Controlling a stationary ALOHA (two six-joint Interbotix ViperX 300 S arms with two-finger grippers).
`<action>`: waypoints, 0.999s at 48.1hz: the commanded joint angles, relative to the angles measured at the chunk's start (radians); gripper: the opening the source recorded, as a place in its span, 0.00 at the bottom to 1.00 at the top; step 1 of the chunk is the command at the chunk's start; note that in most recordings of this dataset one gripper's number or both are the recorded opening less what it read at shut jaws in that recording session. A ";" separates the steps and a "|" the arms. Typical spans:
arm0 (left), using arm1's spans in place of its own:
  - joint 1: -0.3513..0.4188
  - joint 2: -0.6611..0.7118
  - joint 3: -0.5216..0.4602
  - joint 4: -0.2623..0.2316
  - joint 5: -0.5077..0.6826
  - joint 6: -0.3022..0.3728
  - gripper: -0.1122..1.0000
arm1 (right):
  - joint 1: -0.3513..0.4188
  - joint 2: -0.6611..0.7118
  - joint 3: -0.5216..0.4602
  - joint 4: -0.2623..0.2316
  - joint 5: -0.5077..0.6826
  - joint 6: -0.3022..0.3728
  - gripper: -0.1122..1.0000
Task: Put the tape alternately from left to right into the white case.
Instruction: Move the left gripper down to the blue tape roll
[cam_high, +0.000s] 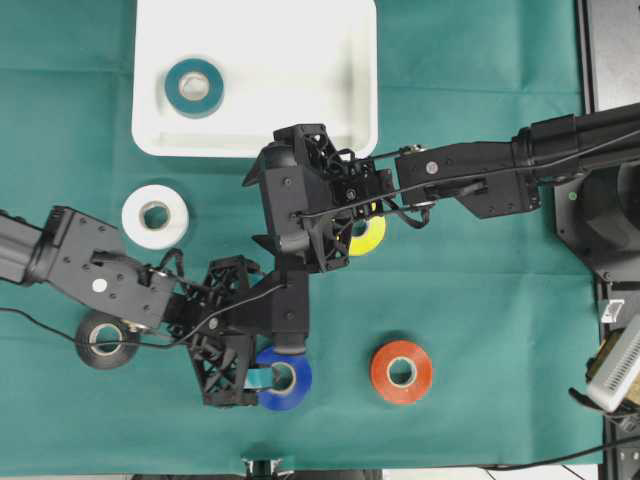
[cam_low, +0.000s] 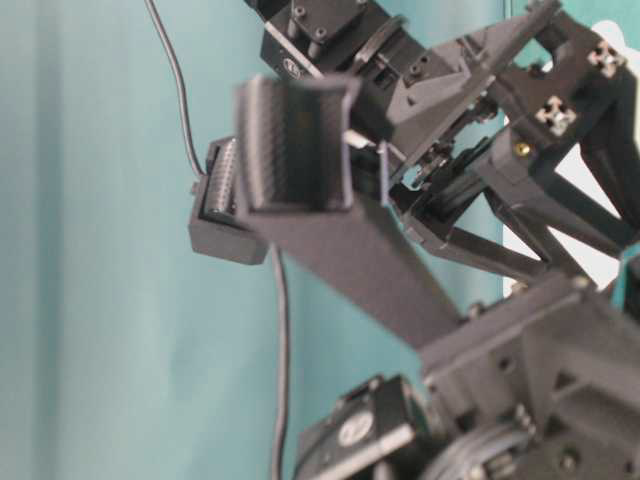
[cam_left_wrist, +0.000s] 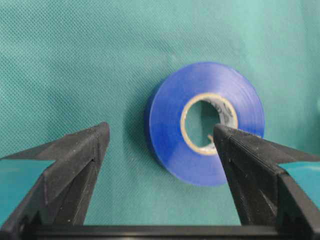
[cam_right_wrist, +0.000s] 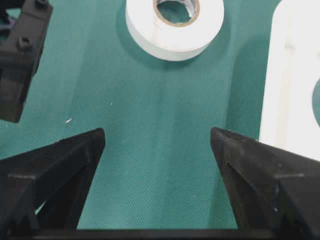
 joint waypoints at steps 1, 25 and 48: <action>0.002 -0.011 -0.046 -0.003 0.011 -0.037 0.90 | 0.000 -0.032 -0.006 -0.002 -0.008 0.003 0.67; -0.005 0.034 -0.078 -0.002 0.100 -0.132 0.90 | 0.000 -0.032 -0.005 -0.002 -0.017 0.003 0.67; -0.002 0.097 -0.156 0.000 0.173 -0.133 0.90 | 0.000 -0.032 0.011 0.003 -0.040 0.005 0.67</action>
